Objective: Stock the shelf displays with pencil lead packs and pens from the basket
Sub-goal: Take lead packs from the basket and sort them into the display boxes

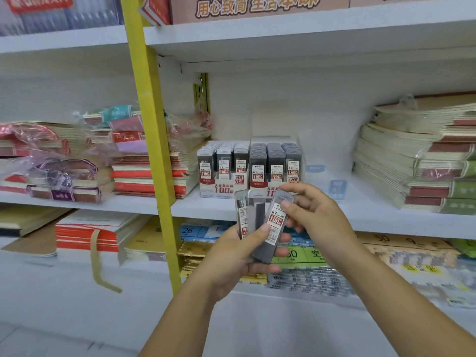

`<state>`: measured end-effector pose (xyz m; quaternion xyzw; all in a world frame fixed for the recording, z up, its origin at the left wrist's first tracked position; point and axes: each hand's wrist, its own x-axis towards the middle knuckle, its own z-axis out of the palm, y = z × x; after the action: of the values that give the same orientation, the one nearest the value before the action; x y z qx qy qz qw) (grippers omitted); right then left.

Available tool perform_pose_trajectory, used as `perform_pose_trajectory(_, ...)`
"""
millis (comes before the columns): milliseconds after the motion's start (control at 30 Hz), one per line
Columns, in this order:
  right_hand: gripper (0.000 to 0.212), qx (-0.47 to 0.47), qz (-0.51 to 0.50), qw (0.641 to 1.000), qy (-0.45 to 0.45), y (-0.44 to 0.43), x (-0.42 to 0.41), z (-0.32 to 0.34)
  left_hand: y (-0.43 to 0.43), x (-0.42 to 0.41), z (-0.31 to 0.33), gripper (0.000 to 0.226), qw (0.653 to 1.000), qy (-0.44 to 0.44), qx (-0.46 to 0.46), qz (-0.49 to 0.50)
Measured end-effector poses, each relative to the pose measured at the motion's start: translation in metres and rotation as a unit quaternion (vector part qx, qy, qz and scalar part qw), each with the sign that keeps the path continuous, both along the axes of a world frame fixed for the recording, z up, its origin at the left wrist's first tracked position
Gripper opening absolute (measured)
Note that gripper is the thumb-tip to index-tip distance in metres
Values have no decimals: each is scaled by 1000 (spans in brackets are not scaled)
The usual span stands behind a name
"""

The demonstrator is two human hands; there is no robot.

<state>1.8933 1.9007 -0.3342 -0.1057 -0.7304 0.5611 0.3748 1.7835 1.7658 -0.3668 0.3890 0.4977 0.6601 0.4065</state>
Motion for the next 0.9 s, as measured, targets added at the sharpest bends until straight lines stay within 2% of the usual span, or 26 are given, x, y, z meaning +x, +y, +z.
perform_pose_trajectory(100,26,-4,15,1000,-8,2,4,-1,-3,1,0,45,1000,-5,-1,-1)
perform_pose_trajectory(233,26,15,6,998,-68,7,9,0,1,2,-1,43,1000,-2,-12,13)
perform_pose_trajectory(300,24,33,-31,996,-79,12,11,4,5,1,-2,38,1000,1,-16,24)
perform_pose_trajectory(367,25,52,-104,993,-25,21,14,16,10,-2,-4,31,998,18,-19,50)
perform_pose_trajectory(433,30,118,-181,975,45,35,15,38,13,-7,-5,25,995,36,-23,85)
perform_pose_trajectory(533,32,280,-229,930,65,57,9,73,19,-17,-8,23,992,41,-18,119)
perform_pose_trajectory(600,35,358,-241,902,24,69,-1,88,22,-23,-9,23,990,28,-9,135)
perform_pose_trajectory(700,32,422,-224,872,-106,84,-20,93,26,-30,-12,24,989,7,-2,149)
perform_pose_trajectory(767,24,410,-204,873,-165,94,-29,90,29,-34,-14,25,989,10,-3,151)
perform_pose_trajectory(833,18,379,-191,888,-180,101,-35,85,31,-36,-16,25,989,16,-1,148)
perform_pose_trajectory(900,8,423,-227,858,-184,105,-41,81,32,-37,-17,25,990,21,1,143)
